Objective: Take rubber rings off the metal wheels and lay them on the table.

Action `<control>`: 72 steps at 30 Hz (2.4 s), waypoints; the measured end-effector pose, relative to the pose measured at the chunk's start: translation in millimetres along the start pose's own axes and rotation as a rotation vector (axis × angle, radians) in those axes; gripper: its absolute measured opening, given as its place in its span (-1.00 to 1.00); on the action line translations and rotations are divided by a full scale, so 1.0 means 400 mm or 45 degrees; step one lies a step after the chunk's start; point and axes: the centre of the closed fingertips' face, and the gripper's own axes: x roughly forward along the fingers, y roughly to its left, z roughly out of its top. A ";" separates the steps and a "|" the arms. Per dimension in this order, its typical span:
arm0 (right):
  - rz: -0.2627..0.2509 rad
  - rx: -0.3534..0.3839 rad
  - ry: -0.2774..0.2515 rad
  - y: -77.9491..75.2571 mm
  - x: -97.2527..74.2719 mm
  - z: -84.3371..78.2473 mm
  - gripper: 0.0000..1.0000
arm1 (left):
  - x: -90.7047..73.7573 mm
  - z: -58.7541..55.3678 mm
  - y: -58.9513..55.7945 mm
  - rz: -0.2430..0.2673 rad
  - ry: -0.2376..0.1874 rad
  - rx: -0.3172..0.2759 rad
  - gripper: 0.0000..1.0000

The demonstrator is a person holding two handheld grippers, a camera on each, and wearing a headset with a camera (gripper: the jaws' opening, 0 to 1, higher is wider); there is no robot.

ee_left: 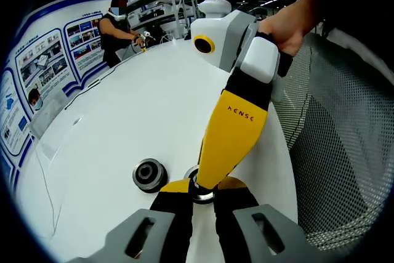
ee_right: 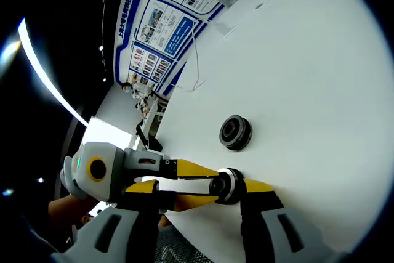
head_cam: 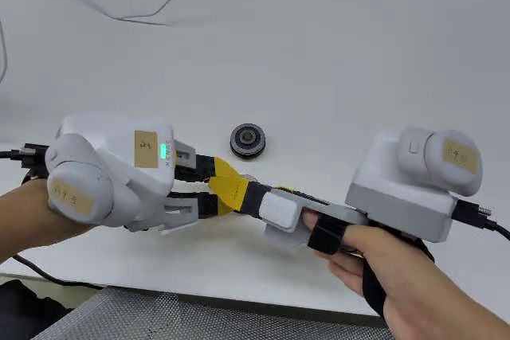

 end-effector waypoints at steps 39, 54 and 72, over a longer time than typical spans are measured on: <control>0.056 0.064 0.020 -0.008 -0.019 -0.001 -0.03 | 0.002 -0.010 0.006 -0.012 0.018 0.019 -0.76; -0.004 -0.023 0.024 -0.036 -0.022 0.001 -0.43 | 0.001 -0.005 0.003 -0.012 0.018 0.019 -0.76; -0.148 -0.113 0.053 -0.082 -0.019 -0.002 -0.89 | 0.002 -0.012 0.005 -0.010 0.022 0.022 -0.76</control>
